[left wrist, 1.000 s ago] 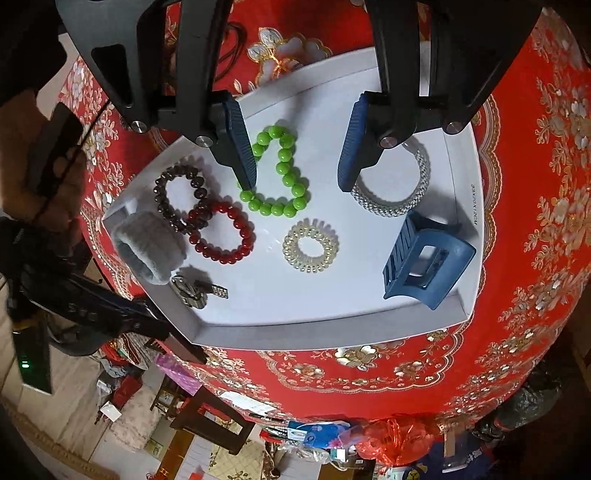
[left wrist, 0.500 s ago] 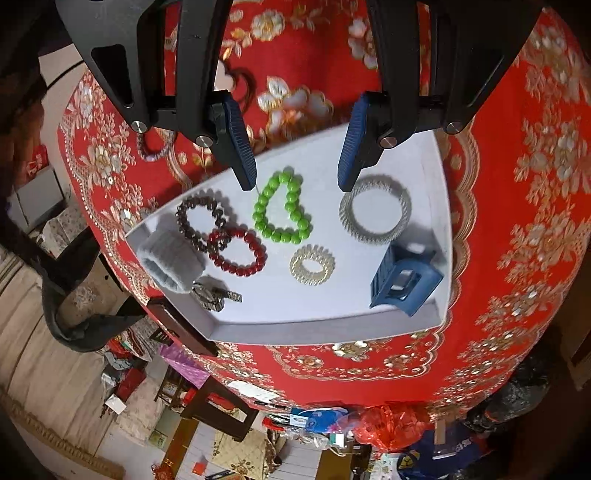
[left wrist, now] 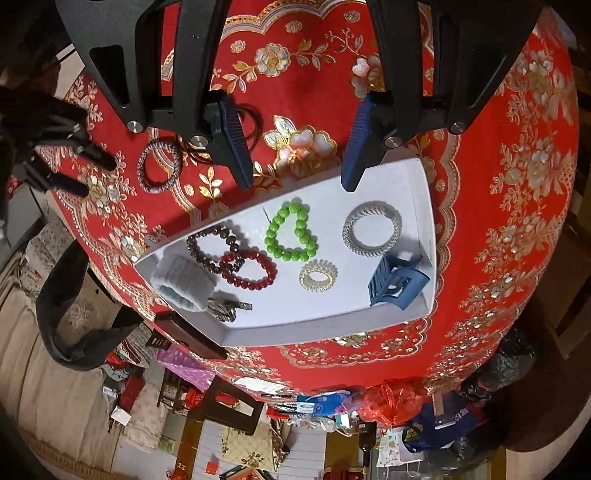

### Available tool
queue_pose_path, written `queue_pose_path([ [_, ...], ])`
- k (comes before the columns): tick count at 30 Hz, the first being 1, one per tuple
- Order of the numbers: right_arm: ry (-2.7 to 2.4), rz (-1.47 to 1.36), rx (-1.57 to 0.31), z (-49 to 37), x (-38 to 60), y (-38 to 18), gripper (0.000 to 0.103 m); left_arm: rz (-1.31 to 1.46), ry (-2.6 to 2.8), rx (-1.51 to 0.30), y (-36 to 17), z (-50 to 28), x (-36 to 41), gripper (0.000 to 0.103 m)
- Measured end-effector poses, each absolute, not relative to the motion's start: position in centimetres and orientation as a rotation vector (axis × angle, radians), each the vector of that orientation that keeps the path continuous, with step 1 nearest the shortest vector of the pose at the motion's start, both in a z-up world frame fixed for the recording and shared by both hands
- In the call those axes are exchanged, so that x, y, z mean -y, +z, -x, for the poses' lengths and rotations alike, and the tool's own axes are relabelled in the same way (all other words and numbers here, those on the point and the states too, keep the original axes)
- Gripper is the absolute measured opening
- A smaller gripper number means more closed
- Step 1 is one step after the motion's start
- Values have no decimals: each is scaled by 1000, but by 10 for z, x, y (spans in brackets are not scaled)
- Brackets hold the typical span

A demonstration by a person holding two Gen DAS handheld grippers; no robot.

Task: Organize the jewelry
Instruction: 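Move the left tool to the black Mickey-charm hair tie and grasp it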

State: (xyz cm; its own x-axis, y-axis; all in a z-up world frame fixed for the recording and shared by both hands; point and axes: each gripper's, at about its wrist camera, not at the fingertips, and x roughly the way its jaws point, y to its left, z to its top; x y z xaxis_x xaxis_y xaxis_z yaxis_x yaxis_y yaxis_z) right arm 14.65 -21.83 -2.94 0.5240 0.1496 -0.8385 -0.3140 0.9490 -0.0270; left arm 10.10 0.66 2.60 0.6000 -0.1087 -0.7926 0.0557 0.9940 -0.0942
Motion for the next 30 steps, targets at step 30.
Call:
queue_pose_path([
  [30,233,159,-999,-141,217,-43,103,-24,-343,-1056,-19,-92,44,49],
])
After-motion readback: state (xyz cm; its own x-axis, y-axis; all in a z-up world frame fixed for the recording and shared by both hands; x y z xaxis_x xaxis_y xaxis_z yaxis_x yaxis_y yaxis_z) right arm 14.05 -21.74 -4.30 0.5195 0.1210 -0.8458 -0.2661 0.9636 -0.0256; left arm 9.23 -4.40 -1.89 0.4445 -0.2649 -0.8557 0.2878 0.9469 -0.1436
